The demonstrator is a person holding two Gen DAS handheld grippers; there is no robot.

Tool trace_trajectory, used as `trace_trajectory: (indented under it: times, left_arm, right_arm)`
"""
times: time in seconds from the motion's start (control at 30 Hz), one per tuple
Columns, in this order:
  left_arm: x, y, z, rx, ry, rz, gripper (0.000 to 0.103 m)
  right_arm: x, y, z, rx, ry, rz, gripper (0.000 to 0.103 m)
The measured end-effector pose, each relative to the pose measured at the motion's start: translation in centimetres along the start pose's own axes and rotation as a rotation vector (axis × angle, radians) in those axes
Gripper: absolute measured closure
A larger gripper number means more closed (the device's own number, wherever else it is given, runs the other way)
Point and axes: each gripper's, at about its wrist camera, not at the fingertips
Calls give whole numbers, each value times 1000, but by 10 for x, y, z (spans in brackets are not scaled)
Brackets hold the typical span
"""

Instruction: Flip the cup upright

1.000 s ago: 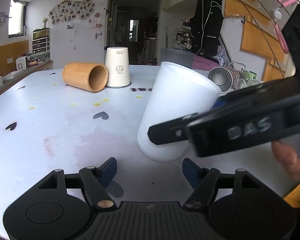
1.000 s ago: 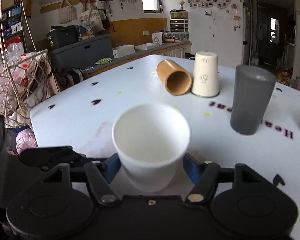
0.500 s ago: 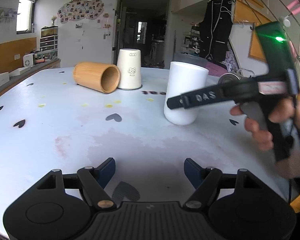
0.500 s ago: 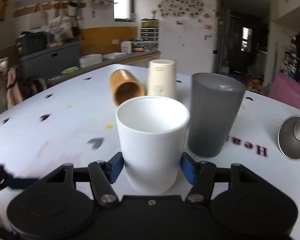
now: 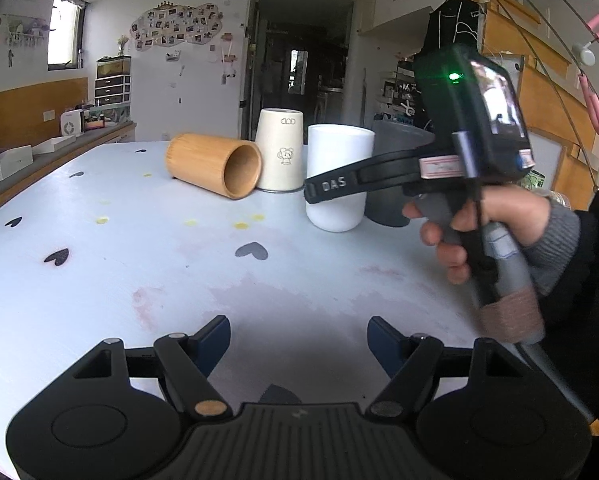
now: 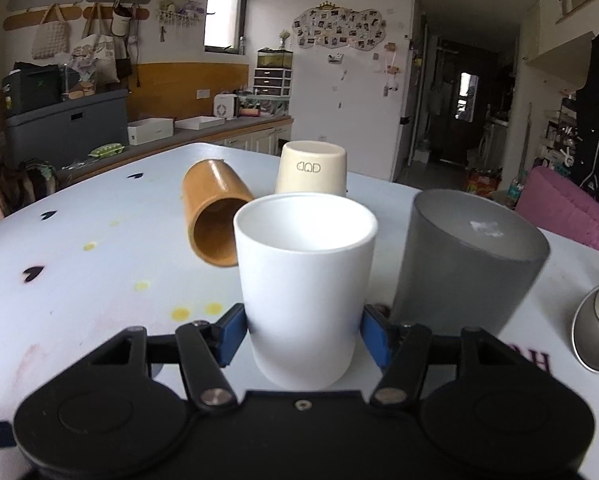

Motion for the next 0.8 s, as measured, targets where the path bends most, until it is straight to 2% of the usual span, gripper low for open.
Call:
trace_trajectory:
  times: [0.1, 0.13, 0.17, 0.23, 0.37, 0.53, 0.8]
  left_arm:
    - [-2, -2, -1, -1, 2, -7, 27]
    - [-2, -3, -2, -2, 5, -10, 27]
    - [-3, -3, -4, -2, 9, -12, 27]
    - [-5, -3, -7, 3, 19, -20, 25]
    - [-11, -1, -18, 21, 58, -42, 18]
    - [-21, 3, -33, 27, 111, -73, 9]
    - [-30, 15, -49, 32, 162, -101, 0]
  right_arm:
    - [4, -2, 0, 2, 1, 12, 39]
    - [4, -2, 1, 4, -10, 17, 34]
    - [2, -1, 1, 12, -16, 13, 22]
    - [-10, 1, -2, 35, -1, -10, 12]
    - [-46, 3, -8, 11, 48, -10, 12]
    - [-102, 19, -12, 46, 83, 7, 10]
    - [-168, 38, -5, 80, 127, 71, 6]
Point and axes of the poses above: each gripper's, at about its wrist camera, not at the fingertips, and x roughly the way its jaws point, y to its right, z to its underside, and after that the axes turned 15 degrees about y, right-handed
